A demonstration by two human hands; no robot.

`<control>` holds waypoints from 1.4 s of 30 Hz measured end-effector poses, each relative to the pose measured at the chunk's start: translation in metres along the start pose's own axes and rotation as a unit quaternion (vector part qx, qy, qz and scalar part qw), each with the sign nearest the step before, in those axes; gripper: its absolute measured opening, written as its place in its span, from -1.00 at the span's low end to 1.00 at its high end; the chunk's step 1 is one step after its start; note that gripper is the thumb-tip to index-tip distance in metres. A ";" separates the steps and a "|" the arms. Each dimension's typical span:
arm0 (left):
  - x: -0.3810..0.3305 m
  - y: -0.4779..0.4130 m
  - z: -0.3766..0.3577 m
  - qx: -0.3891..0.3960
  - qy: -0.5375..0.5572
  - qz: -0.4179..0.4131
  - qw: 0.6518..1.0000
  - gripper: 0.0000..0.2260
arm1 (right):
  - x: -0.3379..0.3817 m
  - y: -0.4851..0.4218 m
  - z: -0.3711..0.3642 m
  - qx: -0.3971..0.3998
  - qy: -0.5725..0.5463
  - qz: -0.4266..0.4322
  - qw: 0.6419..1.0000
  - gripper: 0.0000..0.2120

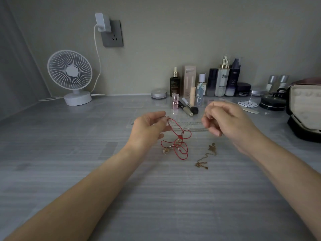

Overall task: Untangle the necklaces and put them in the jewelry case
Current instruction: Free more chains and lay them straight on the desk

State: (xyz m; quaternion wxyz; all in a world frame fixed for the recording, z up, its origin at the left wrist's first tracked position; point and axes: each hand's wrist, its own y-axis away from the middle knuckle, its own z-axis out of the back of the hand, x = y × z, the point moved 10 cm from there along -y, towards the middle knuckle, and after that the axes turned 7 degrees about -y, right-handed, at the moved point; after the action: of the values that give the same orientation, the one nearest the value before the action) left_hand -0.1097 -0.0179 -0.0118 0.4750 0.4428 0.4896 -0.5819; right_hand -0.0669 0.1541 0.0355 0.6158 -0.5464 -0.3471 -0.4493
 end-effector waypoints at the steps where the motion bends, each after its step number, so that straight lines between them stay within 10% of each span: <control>1: 0.002 0.000 0.000 0.004 0.036 0.013 0.999 -0.79 | -0.001 0.000 0.002 -0.009 0.011 -0.001 1.000 -0.65; 12: 0.001 -0.004 0.017 -0.038 0.163 0.042 0.985 -0.75 | -0.014 -0.001 0.029 -0.070 0.128 -0.056 0.988 -0.87; 23: -0.004 -0.005 0.033 -0.051 0.086 0.039 0.994 -0.75 | -0.032 -0.005 0.043 -0.109 0.199 -0.078 0.971 -0.83; 37: 0.003 -0.007 0.032 -0.030 -0.119 0.032 0.992 -0.68 | -0.055 -0.004 0.045 -0.049 0.500 -0.141 0.853 -0.81; 42: 0.009 -0.008 0.024 0.003 -0.191 0.026 0.981 -0.71 | -0.049 -0.008 0.023 -0.010 0.452 -0.062 0.890 -0.92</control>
State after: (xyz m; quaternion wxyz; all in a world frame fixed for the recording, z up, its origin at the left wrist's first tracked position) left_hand -0.1201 -0.0425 -0.0163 0.5732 0.3381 0.3764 -0.6445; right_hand -0.0900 0.1849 -0.0028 0.6717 -0.2673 -0.0600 -0.6884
